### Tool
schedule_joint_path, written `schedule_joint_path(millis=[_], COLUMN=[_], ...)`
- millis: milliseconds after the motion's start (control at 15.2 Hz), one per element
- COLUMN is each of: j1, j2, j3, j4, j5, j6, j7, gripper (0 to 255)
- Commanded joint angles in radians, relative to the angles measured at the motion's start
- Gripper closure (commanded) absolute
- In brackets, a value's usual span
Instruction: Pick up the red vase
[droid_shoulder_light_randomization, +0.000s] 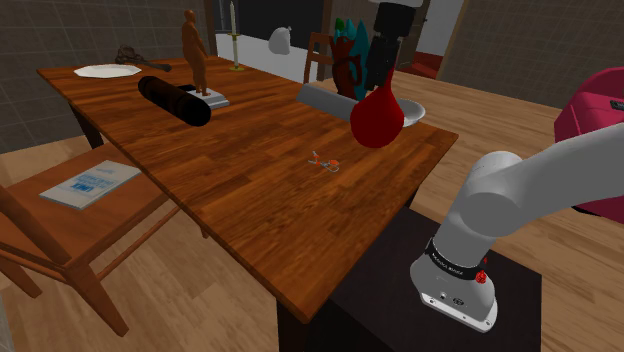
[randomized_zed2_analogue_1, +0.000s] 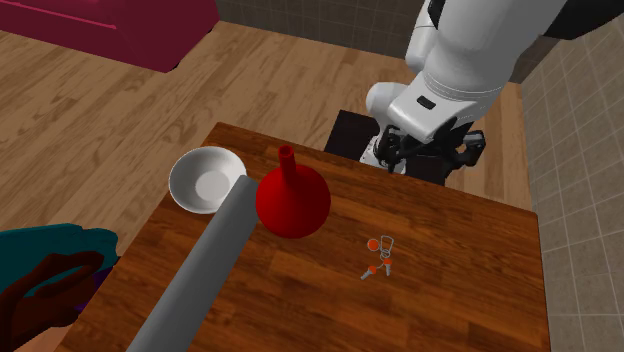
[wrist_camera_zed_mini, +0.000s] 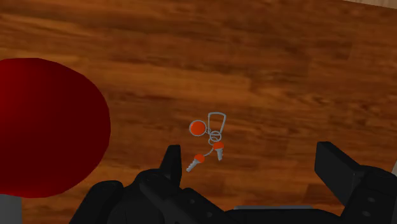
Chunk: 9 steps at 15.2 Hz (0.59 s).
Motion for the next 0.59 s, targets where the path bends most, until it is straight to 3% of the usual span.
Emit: schedule_joint_path(millis=[0,528], j1=[0.000,-0.034], j2=[0.000,0.137], j3=[0.000,-0.142], j4=[0.000,0.167], j5=[0.000,-0.124], j6=[0.000,-0.041], j7=[0.000,-0.193], gripper=[0,0])
